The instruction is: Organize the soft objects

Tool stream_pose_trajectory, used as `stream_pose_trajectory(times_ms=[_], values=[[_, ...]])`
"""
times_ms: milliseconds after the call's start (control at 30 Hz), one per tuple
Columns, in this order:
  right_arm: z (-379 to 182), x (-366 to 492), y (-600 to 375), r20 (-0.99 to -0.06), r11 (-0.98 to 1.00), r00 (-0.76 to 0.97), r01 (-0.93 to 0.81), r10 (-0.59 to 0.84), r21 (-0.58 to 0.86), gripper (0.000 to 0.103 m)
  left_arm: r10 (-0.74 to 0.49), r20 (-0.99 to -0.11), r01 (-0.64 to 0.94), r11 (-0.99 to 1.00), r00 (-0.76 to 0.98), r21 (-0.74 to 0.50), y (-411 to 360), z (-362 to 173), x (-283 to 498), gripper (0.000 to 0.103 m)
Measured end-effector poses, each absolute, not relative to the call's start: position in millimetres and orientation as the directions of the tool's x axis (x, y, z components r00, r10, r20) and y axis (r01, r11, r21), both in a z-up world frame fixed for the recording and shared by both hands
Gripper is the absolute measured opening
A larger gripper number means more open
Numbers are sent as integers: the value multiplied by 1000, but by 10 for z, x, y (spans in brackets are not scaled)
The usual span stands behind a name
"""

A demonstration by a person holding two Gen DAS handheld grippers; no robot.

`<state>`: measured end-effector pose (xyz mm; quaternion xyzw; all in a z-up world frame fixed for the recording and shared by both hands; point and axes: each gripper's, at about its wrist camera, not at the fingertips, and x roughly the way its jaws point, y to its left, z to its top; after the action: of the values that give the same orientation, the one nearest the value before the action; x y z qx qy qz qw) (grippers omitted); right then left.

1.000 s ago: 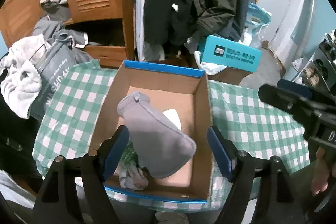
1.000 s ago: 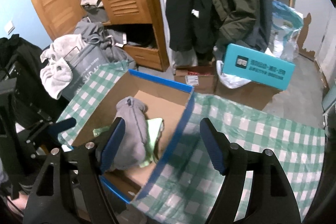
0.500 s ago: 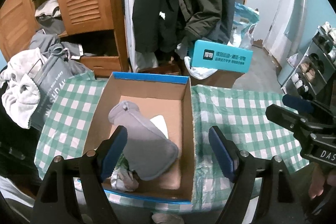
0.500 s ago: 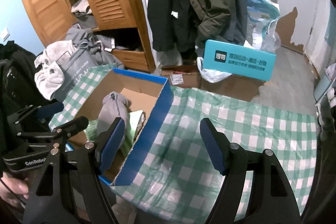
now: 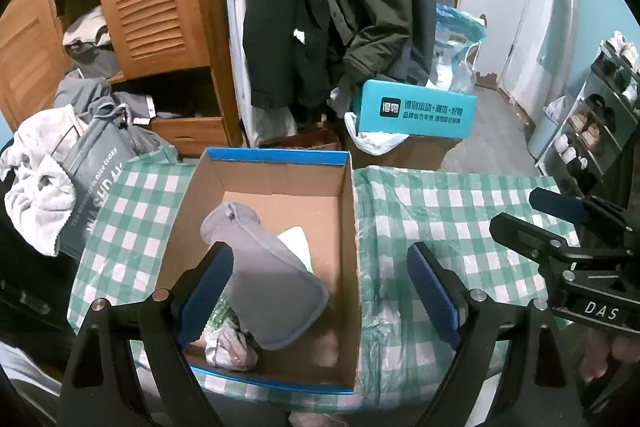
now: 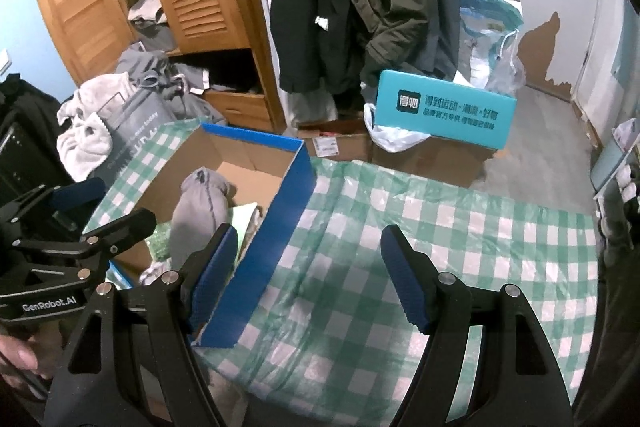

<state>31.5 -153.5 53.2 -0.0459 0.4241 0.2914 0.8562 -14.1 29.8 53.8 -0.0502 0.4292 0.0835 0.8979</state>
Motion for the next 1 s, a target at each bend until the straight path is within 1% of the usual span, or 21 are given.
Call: stream_pose_trajectory(times_ms=[1000], values=[[492, 329, -1497, -767, 826, 454, -538, 453, 169, 73, 94, -797, -183, 983, 597, -21, 293, 478, -164, 92]])
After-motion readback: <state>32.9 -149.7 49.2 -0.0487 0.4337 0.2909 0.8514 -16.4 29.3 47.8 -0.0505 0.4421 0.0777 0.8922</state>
